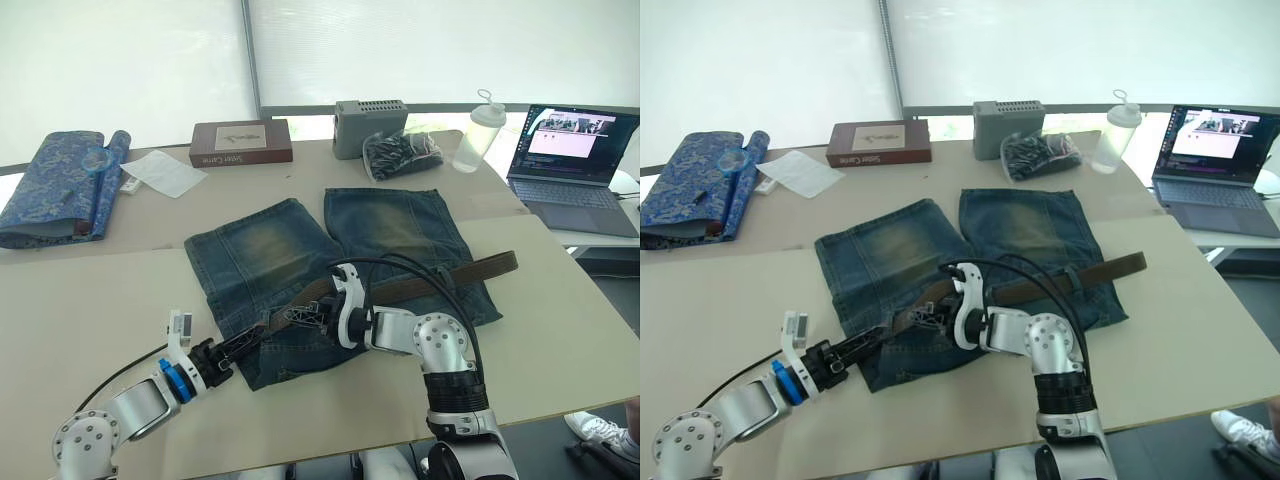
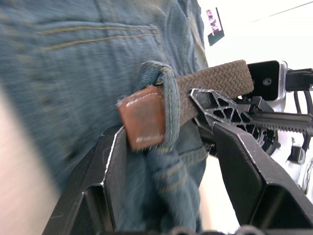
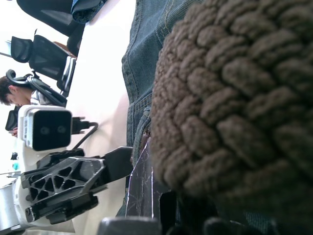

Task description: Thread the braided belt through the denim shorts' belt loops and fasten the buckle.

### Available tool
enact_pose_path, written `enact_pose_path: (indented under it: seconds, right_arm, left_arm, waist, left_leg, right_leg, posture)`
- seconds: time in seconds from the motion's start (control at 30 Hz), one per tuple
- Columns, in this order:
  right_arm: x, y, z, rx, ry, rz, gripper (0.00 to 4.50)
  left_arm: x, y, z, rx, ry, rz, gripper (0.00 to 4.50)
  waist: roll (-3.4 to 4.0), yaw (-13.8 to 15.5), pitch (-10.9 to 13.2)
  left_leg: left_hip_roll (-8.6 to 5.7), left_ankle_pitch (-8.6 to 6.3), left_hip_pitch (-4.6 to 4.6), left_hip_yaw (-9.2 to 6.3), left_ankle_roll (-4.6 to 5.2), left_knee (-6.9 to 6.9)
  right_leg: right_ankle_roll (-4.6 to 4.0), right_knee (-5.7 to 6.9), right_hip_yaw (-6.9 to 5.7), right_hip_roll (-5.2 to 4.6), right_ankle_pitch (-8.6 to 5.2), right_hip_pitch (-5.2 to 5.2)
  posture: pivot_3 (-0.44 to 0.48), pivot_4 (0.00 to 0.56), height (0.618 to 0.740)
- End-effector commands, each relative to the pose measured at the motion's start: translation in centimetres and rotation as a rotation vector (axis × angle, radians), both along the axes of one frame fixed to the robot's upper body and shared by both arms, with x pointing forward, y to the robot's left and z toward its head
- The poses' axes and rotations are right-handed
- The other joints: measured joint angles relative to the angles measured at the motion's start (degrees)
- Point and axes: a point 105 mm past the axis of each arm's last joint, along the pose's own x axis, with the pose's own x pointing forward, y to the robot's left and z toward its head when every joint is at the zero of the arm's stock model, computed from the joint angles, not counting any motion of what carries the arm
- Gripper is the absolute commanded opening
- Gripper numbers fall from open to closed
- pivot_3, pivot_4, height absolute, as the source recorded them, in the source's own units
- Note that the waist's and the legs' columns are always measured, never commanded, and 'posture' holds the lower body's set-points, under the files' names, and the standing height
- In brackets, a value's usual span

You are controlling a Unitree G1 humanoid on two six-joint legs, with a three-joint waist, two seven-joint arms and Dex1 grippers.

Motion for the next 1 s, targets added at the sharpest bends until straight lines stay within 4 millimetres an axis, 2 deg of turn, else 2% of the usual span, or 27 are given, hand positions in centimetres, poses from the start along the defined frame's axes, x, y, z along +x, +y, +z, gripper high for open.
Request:
enact_pose_path:
  seconds: [0.03,0.13,0.23,0.3,0.33,0.4,0.5,0.57,0.7,0.8,0.83,0.93,1.0]
  right_arm:
    - [-0.6,0.6,-0.8,-0.010,0.037,0.036,0.00]
    - [-0.6,0.6,-0.9,-0.014,0.036,0.036,0.00]
    - [-0.5,0.5,-1.0,-0.018,0.036,0.035,0.00]
    - [-0.4,0.5,-1.0,-0.019,0.035,0.034,0.00]
    - [-0.4,0.5,-1.0,-0.019,0.035,0.033,0.00]
    - [-0.4,0.4,-1.0,-0.021,0.033,0.033,0.00]
    - [-0.4,0.4,-0.7,-0.033,-0.012,0.056,0.00]
    - [-0.7,0.1,-0.2,-0.046,-0.067,0.082,0.79]
    - [-1.7,-2.1,1.4,-0.162,-0.314,0.172,2.08]
    - [-2.8,-3.6,2.5,-0.227,-0.481,0.250,2.08]
    - [-2.9,-4.0,2.8,-0.231,-0.507,0.253,1.85]
    - [-2.8,-4.9,3.1,-0.291,-0.608,0.261,0.80]
    - [-2.0,-5.4,2.2,-0.396,-0.666,0.243,0.05]
  left_arm:
    - [0.3,-0.3,0.4,-0.007,-0.020,0.012,2.86]
    - [0.6,0.3,0.6,-0.034,-0.021,0.051,2.86]
    - [0.7,0.7,0.6,-0.042,-0.018,0.067,2.13]
    - [0.7,0.7,0.8,-0.054,-0.023,0.065,1.32]
    - [0.7,0.7,0.8,-0.058,-0.023,0.067,0.77]
    - [0.6,0.9,0.8,-0.061,-0.023,0.073,0.03]
    - [0.6,1.0,0.9,-0.067,-0.023,0.083,0.03]
    - [0.8,1.0,1.1,-0.084,-0.030,0.097,0.00]
    - [1.1,1.4,1.6,-0.097,-0.047,0.110,0.00]
    - [1.2,1.7,1.7,-0.098,-0.047,0.119,0.00]
    - [1.2,1.7,1.7,-0.096,-0.046,0.119,0.00]
    - [1.2,1.9,1.7,-0.094,-0.047,0.118,0.00]
    - [1.2,1.9,1.8,-0.082,-0.051,0.110,0.00]
  waist:
    - [0.00,0.04,0.00]
    - [0.00,0.05,0.00]
    - [0.00,-0.01,0.00]
    - [0.00,0.00,0.00]
    - [0.00,0.01,0.00]
    - [0.00,0.05,0.00]
    - [0.00,0.04,0.00]
    - [0.01,0.11,0.00]
    - [0.12,0.57,0.08]
    - [0.12,1.42,0.10]
    - [0.11,1.55,0.11]
    - [0.11,1.55,0.11]
    - [0.10,1.64,0.11]
  left_leg:
    - [0.01,0.00,0.00,0.00,0.00,0.00]
    - [0.03,0.00,0.00,0.00,0.00,0.00]
    - [0.04,0.00,0.01,-0.01,0.00,0.00]
    - [0.06,0.00,0.00,0.00,0.00,0.00]
    - [0.07,0.00,0.00,0.00,0.00,0.00]
    - [0.07,0.00,0.02,0.00,0.00,0.00]
    - [0.07,0.00,0.00,-0.01,-0.01,0.00]
    - [0.07,0.00,-0.01,0.00,-0.01,0.00]
    - [-0.06,0.00,-0.33,-0.02,0.00,0.01]
    - [-0.20,-0.01,-0.48,-0.03,0.03,0.06]
    - [-0.19,-0.02,-0.49,-0.02,0.04,0.07]
    - [-0.09,-0.02,-0.47,-0.01,0.03,0.07]
    - [-0.04,-0.01,-0.47,-0.03,0.01,0.07]
  right_leg:
    - [-0.01,0.00,-0.01,-0.02,0.00,0.00]
    - [-0.01,-0.01,-0.01,-0.04,0.00,0.02]
    - [-0.01,-0.02,-0.01,-0.03,0.00,0.01]
    - [-0.02,-0.02,-0.01,-0.01,-0.01,0.00]
    - [-0.02,-0.02,-0.02,0.00,-0.01,0.00]
    - [-0.02,-0.02,-0.02,0.00,-0.01,0.02]
    - [-0.02,-0.03,-0.03,-0.02,-0.01,0.02]
    - [-0.02,-0.04,-0.03,0.02,-0.01,0.01]
    - [-0.01,-0.07,-0.10,0.03,-0.01,-0.22]
    - [0.07,-0.14,-0.13,-0.04,0.00,-0.30]
    - [0.08,-0.18,-0.13,-0.05,0.00,-0.29]
    - [0.08,-0.18,-0.12,-0.05,0.00,-0.28]
    - [0.07,-0.18,-0.14,-0.08,0.00,-0.27]
  posture:
    - [0.000,0.150,0.740]
    - [0.000,0.150,0.740]
    - [0.000,0.150,0.740]
    - [0.000,0.150,0.740]
    - [0.000,0.150,0.740]
    - [0.000,0.150,0.740]
    - [0.000,0.150,0.740]
    - [0.000,0.150,0.740]
    - [0.000,0.150,0.740]
    - [0.000,0.150,0.740]
    - [0.000,0.150,0.740]
    - [0.000,0.150,0.740]
    - [0.000,0.150,0.740]
